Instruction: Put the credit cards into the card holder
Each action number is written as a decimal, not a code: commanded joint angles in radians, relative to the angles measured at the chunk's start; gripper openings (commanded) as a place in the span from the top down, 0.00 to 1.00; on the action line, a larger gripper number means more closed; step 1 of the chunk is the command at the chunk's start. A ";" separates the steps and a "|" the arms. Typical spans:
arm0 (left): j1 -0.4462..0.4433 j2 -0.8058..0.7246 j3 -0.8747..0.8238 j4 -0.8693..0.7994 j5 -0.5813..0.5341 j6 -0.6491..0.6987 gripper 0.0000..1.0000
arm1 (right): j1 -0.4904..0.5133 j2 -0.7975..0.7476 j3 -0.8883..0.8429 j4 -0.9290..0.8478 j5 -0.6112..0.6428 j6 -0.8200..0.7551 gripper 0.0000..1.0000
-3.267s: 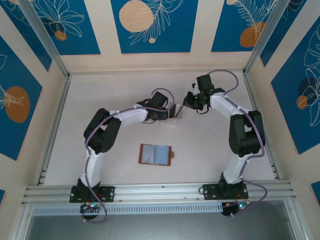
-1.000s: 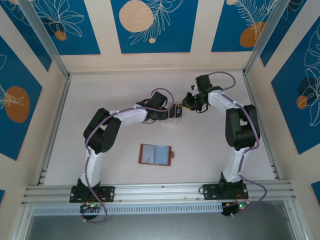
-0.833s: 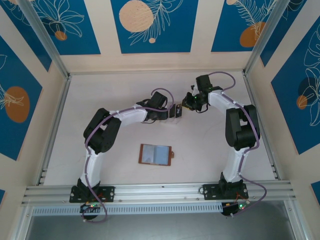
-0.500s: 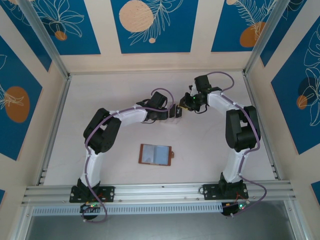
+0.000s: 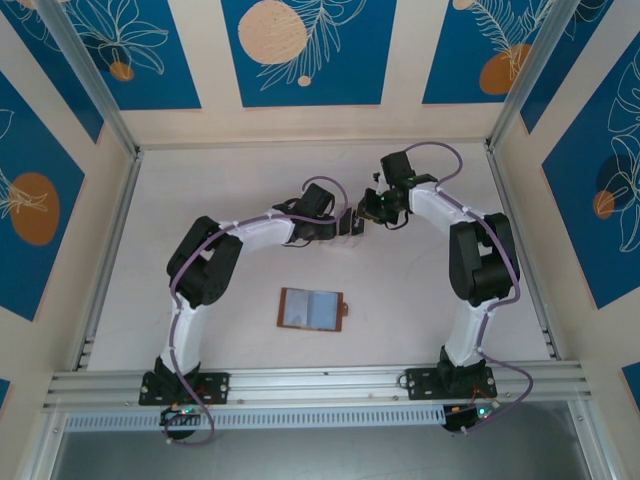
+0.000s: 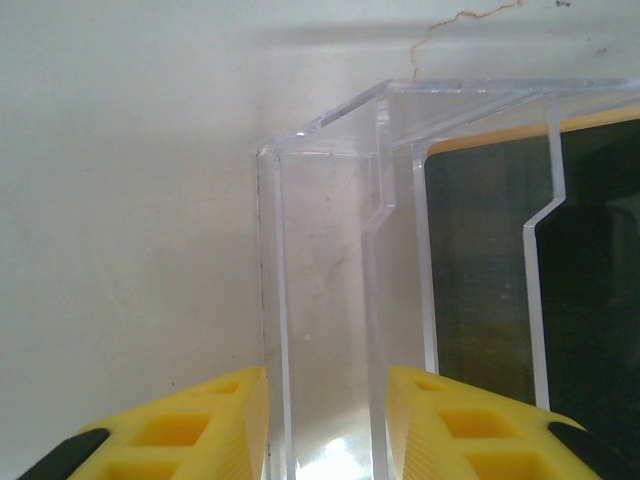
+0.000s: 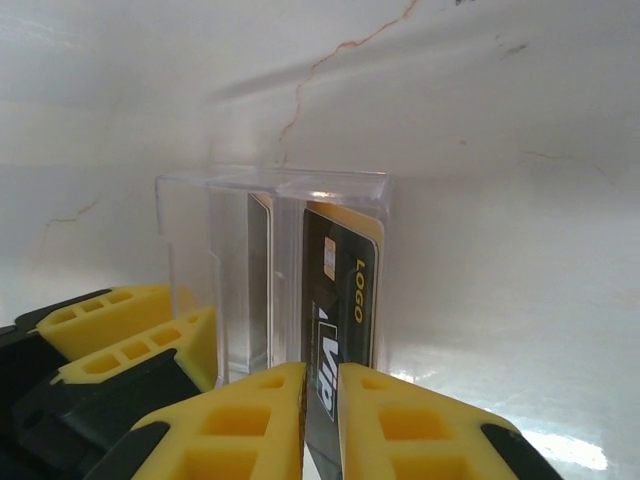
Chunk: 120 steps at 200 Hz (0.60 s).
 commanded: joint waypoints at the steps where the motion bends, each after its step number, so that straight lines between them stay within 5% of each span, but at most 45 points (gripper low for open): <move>1: 0.016 0.076 -0.054 -0.088 -0.014 0.003 0.65 | 0.013 -0.038 0.022 -0.069 0.079 -0.030 0.81; 120: 0.018 0.079 -0.052 -0.088 -0.013 0.003 0.65 | 0.052 -0.020 0.063 -0.126 0.219 -0.051 0.81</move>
